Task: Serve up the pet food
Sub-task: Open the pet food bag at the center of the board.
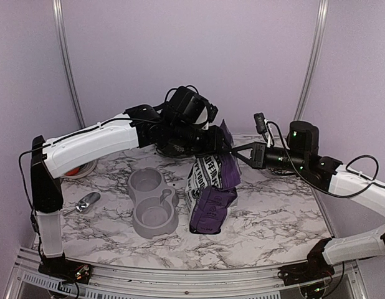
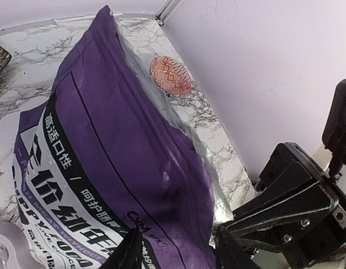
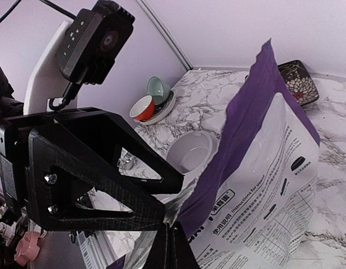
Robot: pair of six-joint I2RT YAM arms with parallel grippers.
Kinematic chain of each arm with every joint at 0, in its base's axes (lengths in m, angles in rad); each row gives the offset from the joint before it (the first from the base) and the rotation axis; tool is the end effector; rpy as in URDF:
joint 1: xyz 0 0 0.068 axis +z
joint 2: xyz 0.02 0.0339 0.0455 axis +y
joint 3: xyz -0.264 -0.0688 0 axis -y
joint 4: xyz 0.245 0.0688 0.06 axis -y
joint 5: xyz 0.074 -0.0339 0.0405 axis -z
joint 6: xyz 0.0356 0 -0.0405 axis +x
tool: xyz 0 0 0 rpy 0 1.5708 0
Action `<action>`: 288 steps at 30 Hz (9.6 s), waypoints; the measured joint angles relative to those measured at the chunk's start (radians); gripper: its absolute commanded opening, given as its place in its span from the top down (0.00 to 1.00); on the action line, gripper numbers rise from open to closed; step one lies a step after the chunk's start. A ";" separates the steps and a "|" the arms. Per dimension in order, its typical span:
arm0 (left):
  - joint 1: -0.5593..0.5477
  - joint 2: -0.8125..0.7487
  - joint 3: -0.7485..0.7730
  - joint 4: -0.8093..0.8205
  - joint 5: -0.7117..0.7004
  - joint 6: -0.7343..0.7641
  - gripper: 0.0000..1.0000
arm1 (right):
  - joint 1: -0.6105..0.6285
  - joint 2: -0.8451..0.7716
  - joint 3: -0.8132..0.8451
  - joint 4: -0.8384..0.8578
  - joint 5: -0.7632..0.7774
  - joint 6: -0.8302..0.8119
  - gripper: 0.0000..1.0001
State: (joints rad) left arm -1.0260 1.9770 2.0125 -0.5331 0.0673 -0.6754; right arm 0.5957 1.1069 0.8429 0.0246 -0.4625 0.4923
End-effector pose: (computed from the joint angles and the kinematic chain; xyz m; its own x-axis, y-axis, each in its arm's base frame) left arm 0.2380 -0.3974 0.3724 -0.7457 0.0269 -0.6657 0.5352 0.6193 -0.5744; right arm 0.2037 0.1573 0.3185 -0.5799 0.1179 -0.8061 -0.6659 0.5014 0.5524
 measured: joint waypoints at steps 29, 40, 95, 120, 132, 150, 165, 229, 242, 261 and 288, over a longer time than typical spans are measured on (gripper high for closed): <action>0.037 0.058 0.040 0.054 0.079 -0.049 0.81 | -0.021 0.003 -0.038 0.063 -0.046 -0.027 1.00; 0.036 0.075 0.065 0.046 0.073 0.007 1.00 | -0.023 0.028 -0.042 0.099 -0.069 -0.039 1.00; -0.090 -0.103 0.042 -0.331 -0.546 0.233 0.48 | -0.058 0.039 0.161 -0.181 0.002 -0.079 0.51; -0.018 -0.090 0.102 -0.211 -0.320 0.355 0.35 | -0.058 0.232 0.439 -0.451 0.084 -0.213 0.36; 0.020 0.047 0.151 -0.169 -0.194 0.341 0.48 | -0.058 0.301 0.453 -0.441 0.063 -0.228 0.63; 0.052 0.083 0.152 -0.090 -0.129 0.319 0.55 | -0.058 0.357 0.491 -0.414 0.024 -0.231 1.00; 0.046 0.112 0.152 -0.040 -0.102 0.283 1.00 | -0.058 0.354 0.475 -0.383 0.010 -0.200 1.00; -0.081 -0.149 0.084 -0.288 -0.294 -0.034 0.46 | -0.039 0.179 0.558 -0.711 0.173 0.040 0.37; -0.125 -0.023 0.172 -0.307 -0.340 -0.105 0.46 | 0.039 0.172 0.465 -0.708 0.158 0.084 0.53; -0.145 0.078 0.253 -0.331 -0.346 -0.103 0.67 | 0.063 0.146 0.389 -0.626 0.124 0.103 0.86; -0.156 0.082 0.379 -0.585 -0.532 -0.024 1.00 | 0.182 0.387 0.813 -0.975 0.388 0.031 1.00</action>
State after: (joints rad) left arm -1.1816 2.0586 2.3917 -1.1183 -0.4648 -0.6994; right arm 0.7773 1.4937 1.6554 -0.9504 -0.0750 0.5232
